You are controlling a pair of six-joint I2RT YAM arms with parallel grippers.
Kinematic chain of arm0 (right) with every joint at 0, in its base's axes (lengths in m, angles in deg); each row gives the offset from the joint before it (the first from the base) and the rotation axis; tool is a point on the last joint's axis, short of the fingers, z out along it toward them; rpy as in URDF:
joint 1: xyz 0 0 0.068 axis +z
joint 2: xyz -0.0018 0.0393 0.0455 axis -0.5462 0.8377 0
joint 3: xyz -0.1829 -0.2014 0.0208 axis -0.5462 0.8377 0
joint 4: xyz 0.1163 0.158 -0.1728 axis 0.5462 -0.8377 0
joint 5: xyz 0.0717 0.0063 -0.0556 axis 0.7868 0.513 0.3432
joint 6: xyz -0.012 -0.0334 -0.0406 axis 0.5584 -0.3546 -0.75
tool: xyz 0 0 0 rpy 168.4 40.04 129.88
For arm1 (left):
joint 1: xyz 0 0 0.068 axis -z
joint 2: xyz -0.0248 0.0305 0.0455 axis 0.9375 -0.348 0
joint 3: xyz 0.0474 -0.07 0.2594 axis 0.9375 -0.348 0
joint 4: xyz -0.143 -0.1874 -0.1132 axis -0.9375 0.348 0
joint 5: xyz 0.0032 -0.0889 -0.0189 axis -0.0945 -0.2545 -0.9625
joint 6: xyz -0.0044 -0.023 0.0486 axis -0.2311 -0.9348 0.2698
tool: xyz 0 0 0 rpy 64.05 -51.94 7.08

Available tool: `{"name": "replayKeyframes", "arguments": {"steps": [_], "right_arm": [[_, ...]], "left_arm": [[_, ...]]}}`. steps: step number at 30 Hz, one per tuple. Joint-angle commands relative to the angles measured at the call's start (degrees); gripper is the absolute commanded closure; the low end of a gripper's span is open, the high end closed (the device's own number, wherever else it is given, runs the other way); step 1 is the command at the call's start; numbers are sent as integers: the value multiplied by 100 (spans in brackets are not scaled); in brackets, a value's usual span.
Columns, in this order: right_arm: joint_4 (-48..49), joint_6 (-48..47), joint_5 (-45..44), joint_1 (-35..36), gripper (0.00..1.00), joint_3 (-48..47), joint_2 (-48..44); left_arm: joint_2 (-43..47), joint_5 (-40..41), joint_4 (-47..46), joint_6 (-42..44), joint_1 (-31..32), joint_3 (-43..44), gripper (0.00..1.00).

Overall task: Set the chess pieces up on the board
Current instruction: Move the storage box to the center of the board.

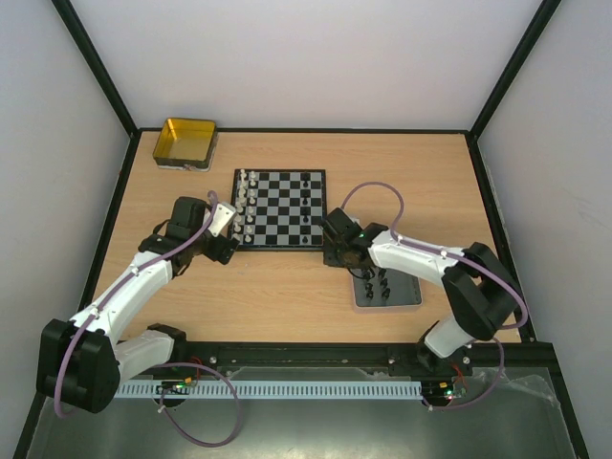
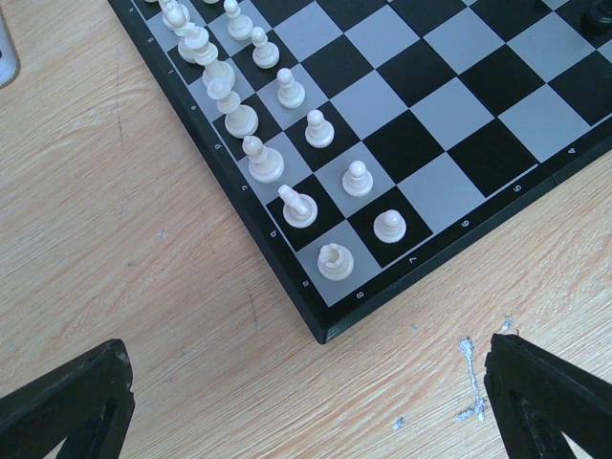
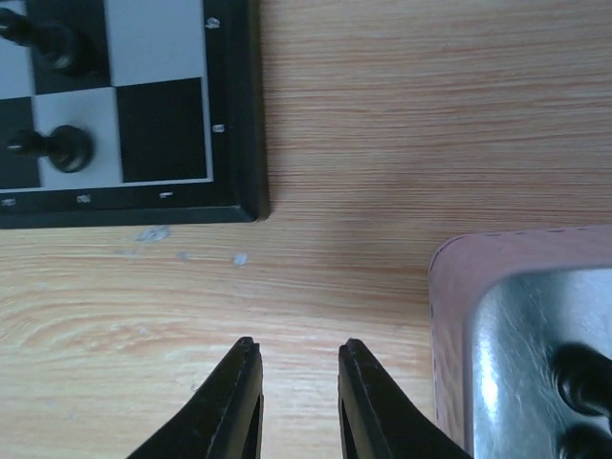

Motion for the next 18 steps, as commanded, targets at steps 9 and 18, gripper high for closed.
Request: {"name": "replayKeyframes", "arguments": {"steps": [9,18], "right_arm": [[254,-223,54,-400,78,183,117],[239,-265,-58,-499,78,370,112]], "left_arm": [[-19,194,-123,-64,20,-69,0],[-54,279,-141,-73,7,-83,0]]}}
